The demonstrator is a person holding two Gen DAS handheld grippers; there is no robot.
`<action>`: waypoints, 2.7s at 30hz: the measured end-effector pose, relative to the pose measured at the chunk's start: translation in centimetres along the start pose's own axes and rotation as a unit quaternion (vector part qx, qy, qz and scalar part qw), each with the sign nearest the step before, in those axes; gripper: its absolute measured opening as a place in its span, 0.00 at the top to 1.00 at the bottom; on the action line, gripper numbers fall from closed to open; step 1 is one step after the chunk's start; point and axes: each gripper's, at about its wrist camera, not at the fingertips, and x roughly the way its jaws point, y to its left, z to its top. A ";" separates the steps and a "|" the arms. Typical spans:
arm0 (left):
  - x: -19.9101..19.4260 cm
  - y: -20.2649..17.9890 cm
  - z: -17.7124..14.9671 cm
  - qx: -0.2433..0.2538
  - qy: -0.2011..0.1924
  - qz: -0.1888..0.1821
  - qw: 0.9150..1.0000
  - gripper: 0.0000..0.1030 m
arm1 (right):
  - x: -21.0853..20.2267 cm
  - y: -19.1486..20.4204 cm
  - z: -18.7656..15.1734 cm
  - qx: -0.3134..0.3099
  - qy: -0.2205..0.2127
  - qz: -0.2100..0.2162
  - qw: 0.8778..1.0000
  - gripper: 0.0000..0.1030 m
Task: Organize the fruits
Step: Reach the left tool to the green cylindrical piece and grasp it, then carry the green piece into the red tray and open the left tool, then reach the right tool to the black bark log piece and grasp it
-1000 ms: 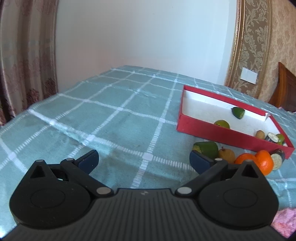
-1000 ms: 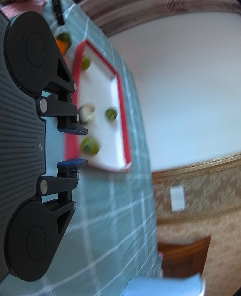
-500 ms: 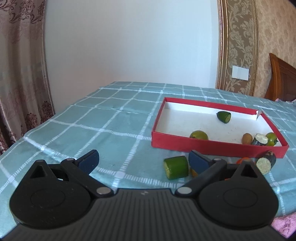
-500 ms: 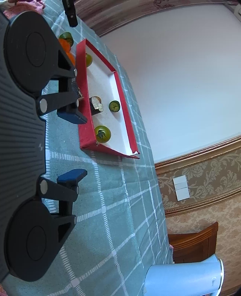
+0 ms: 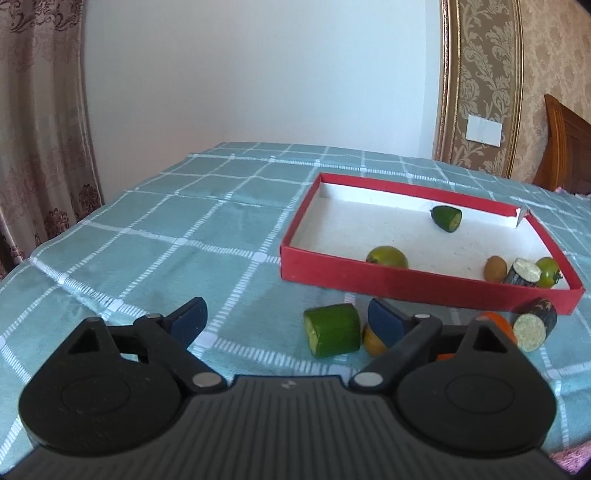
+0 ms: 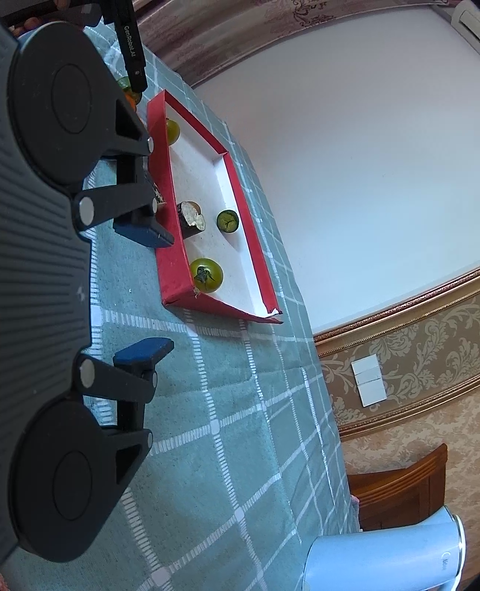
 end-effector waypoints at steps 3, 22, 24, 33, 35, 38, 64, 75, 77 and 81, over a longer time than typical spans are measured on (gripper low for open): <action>0.2 -0.2 -0.1 0.004 0.002 0.005 1.000 0.09 | 0.0 0.0 0.0 0.001 0.000 0.001 1.000 0.48; 0.9 0.4 -0.4 -0.014 0.032 -0.063 0.997 0.59 | 0.1 0.2 0.0 0.003 0.003 -0.002 1.000 0.48; 0.7 0.1 -0.5 -0.008 0.031 -0.074 0.997 0.69 | 0.2 0.1 0.0 0.003 0.004 -0.003 1.000 0.48; -0.7 -0.2 -0.6 0.001 0.023 -0.067 0.997 0.76 | 0.3 -0.1 0.0 0.006 0.005 -0.004 1.000 0.48; -1.6 -0.2 -0.4 0.009 0.009 -0.061 0.998 0.76 | 0.3 -0.1 0.0 0.006 0.005 -0.004 1.000 0.48; -2.8 -0.4 0.4 0.022 -0.014 -0.055 0.998 0.76 | 0.3 -0.1 0.0 0.006 0.005 -0.004 1.000 0.48; 0.0 -1.1 5.4 0.037 -0.054 -0.010 0.998 0.10 | 0.5 -0.4 -0.1 0.011 0.009 -0.001 1.000 0.48; -1.6 3.9 -0.5 0.002 0.003 0.004 1.000 0.00 | 0.4 -0.1 0.0 0.002 0.011 0.001 1.000 0.42; -1.2 3.9 -1.2 0.006 0.007 0.011 1.000 0.00 | 0.6 0.4 0.0 -0.012 0.017 -0.001 1.000 0.42; -0.4 3.8 -1.5 0.021 0.033 0.011 0.999 0.00 | 0.7 1.8 -0.2 -0.054 0.026 -0.005 0.998 0.42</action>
